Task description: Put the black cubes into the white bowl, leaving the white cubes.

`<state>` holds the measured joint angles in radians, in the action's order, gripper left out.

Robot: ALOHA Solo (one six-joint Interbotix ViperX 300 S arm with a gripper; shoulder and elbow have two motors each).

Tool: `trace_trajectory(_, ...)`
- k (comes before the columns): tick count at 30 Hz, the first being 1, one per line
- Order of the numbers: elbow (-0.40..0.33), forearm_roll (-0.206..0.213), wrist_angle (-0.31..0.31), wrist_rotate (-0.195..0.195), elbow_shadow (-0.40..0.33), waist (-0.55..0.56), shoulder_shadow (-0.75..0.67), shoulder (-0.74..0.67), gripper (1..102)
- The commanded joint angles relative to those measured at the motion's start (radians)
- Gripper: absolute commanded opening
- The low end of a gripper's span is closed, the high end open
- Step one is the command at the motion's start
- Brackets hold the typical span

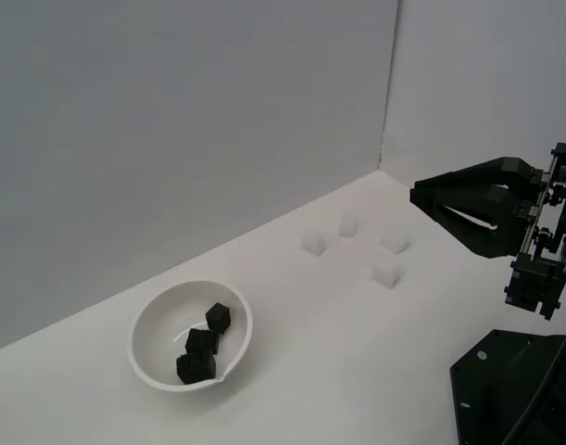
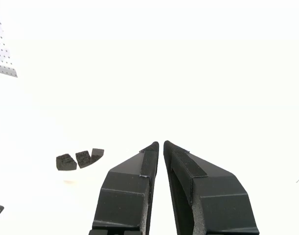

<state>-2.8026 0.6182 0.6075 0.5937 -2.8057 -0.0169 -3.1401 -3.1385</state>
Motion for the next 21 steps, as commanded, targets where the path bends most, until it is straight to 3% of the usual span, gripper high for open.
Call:
trace_trajectory(1, -0.006, 0.014, 0.005, 0.0, 0.002, -0.011, -0.026, -0.025, 3)
trace_trajectory(21, -0.026, 0.012, 0.011, -0.006, -0.017, -0.012, -0.212, -0.21, 3)
